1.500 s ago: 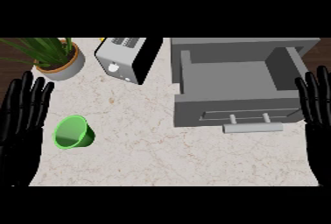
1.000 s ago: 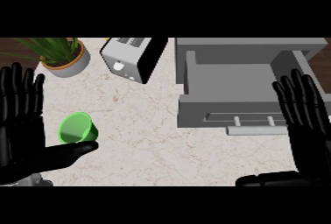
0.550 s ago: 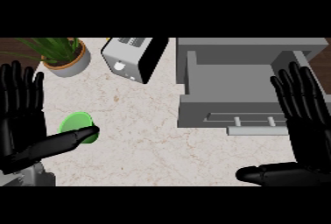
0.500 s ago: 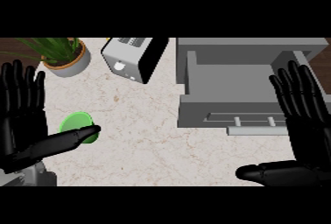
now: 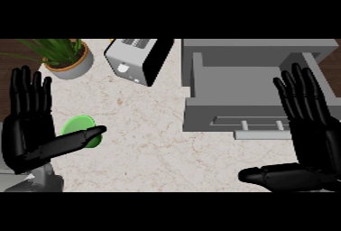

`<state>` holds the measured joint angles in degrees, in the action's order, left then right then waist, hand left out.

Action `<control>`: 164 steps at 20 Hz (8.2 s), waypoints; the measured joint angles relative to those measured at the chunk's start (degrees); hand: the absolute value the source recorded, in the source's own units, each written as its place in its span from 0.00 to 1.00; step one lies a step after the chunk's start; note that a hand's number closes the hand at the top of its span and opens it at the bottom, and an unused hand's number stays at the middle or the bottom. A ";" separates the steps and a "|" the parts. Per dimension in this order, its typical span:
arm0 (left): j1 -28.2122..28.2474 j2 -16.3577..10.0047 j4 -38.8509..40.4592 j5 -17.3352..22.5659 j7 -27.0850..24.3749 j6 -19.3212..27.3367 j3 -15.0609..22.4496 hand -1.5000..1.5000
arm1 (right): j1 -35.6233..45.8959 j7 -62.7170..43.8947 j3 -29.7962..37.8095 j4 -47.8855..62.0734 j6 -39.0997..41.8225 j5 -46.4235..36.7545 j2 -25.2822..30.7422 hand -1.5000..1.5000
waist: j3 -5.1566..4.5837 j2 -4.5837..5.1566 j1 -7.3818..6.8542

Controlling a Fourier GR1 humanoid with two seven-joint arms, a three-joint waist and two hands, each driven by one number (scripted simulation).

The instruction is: Pick up the cup, place it into the drawer and close the drawer

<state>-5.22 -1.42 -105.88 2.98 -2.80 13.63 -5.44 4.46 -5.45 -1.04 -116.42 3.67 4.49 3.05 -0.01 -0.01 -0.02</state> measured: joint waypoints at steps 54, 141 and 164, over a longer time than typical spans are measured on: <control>0.85 -4.67 50.45 9.77 -34.60 -8.24 -12.26 0.00 | 0.44 -4.69 3.49 -3.87 3.18 4.00 1.71 0.00 | 0.00 0.02 0.13; -32.54 0.87 26.92 10.25 -8.67 -6.66 6.58 1.00 | -0.15 -3.41 6.79 -2.28 5.57 5.81 2.89 0.00 | 0.02 -0.02 0.35; -60.40 1.41 60.76 15.42 -11.77 6.49 13.82 1.00 | 2.19 -2.74 7.07 0.70 5.85 5.45 3.11 0.00 | 0.04 0.38 1.89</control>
<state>-65.62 -0.01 -45.12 18.40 -14.57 20.12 8.37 6.66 -8.19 6.03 -115.72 9.52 9.94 6.17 0.03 0.37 1.87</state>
